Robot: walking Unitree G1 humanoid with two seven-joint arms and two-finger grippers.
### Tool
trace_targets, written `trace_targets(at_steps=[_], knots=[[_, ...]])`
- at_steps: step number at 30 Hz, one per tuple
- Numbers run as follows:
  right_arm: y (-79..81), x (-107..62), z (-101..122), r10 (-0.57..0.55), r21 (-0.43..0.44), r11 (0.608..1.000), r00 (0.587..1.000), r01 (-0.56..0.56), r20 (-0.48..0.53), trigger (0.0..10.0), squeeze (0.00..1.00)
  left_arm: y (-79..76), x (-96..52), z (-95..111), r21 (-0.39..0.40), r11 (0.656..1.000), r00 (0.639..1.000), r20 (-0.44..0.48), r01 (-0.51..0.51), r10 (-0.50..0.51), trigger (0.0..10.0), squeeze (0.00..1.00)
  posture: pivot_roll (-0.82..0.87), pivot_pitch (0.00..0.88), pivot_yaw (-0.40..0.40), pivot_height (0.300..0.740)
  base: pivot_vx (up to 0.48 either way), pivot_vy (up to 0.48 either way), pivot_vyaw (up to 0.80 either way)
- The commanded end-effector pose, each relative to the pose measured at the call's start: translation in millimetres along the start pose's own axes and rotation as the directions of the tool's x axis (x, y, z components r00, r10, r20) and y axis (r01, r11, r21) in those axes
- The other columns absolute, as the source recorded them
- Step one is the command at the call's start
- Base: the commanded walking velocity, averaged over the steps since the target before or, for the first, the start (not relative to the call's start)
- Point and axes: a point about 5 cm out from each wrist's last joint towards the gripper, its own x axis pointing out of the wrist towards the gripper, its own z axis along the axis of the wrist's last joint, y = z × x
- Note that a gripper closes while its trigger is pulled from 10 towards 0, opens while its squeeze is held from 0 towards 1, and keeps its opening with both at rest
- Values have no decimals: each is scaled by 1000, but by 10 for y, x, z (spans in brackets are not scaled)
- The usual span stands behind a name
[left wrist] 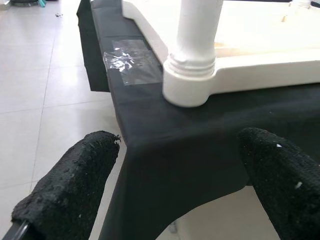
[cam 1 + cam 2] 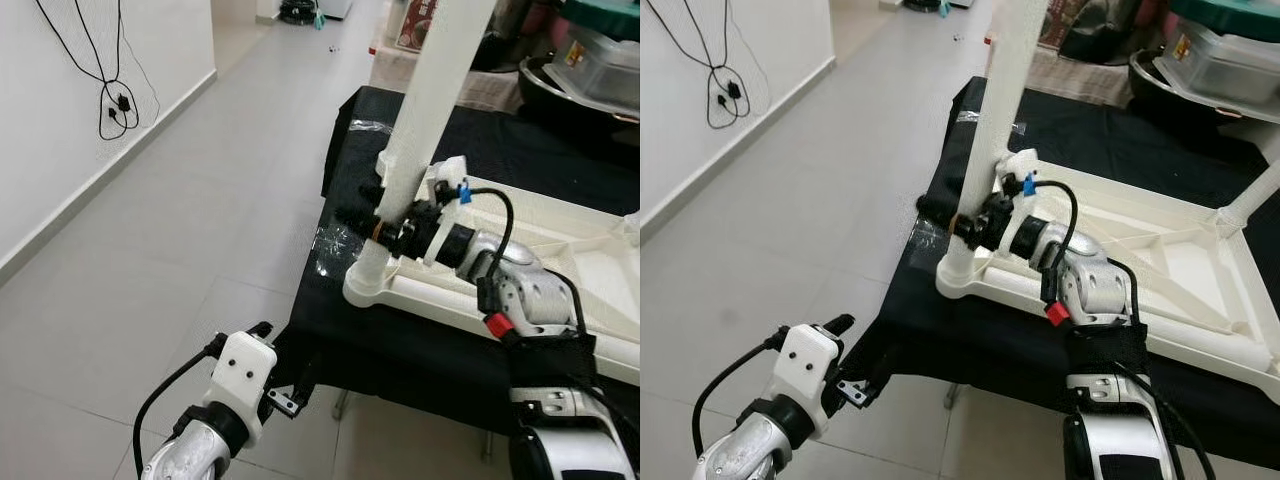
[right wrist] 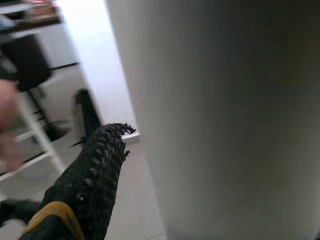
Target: Building children table
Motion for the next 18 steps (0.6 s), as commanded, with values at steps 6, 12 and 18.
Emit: trace_targets(at_steps=[6, 12, 18], knots=[[63, 132, -55, 124, 31, 992, 992, -124, -8, 0, 0, -29, -15, -28, -10, 1000, 1000, -11, 2, -2, 10000, 0, 137, 77, -138, 740, 0, 0, 0], [-90, 155, -108, -86, -2, 996, 996, 86, -25, 0, 0, -27, -11, -25, -10, 1000, 1000, -10, 0, 0, 10000, 0, 133, 78, -140, 740, 0, 0, 0], [-314, 63, -179, -516, 2, 857, 857, 516, 7, 0, 0, -22, -8, -25, -10, 1000, 1000, -10, 3, -3, 10000, 0, 124, 79, -135, 740, 0, 0, 0]])
